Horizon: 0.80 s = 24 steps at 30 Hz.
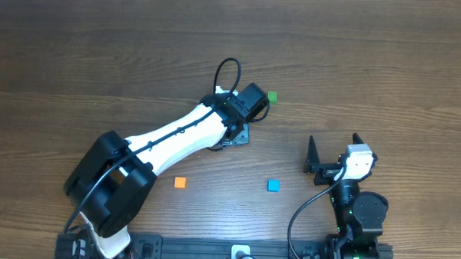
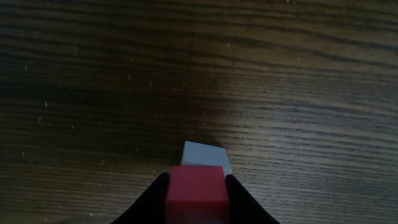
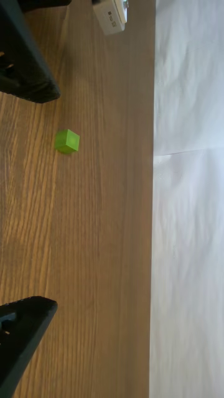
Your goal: Stack Cubes
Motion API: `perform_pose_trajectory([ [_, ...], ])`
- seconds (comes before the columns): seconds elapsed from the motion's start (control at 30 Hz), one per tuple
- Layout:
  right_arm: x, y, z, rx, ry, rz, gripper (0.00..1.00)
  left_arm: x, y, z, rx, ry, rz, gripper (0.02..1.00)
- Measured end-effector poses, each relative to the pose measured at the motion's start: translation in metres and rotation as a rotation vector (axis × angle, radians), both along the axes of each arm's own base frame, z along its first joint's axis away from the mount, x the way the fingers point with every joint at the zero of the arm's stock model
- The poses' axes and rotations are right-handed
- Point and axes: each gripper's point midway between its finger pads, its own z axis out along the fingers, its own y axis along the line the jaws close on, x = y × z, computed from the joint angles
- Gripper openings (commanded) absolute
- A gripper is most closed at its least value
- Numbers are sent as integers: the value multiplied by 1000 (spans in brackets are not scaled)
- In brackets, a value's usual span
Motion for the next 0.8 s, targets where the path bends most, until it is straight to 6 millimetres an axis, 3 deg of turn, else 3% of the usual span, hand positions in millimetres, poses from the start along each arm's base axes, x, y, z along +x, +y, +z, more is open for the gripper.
perform_pose_trajectory([
  [0.8,0,0,0,0,0,0,993,1,-1,0,-4,-3,0,351],
])
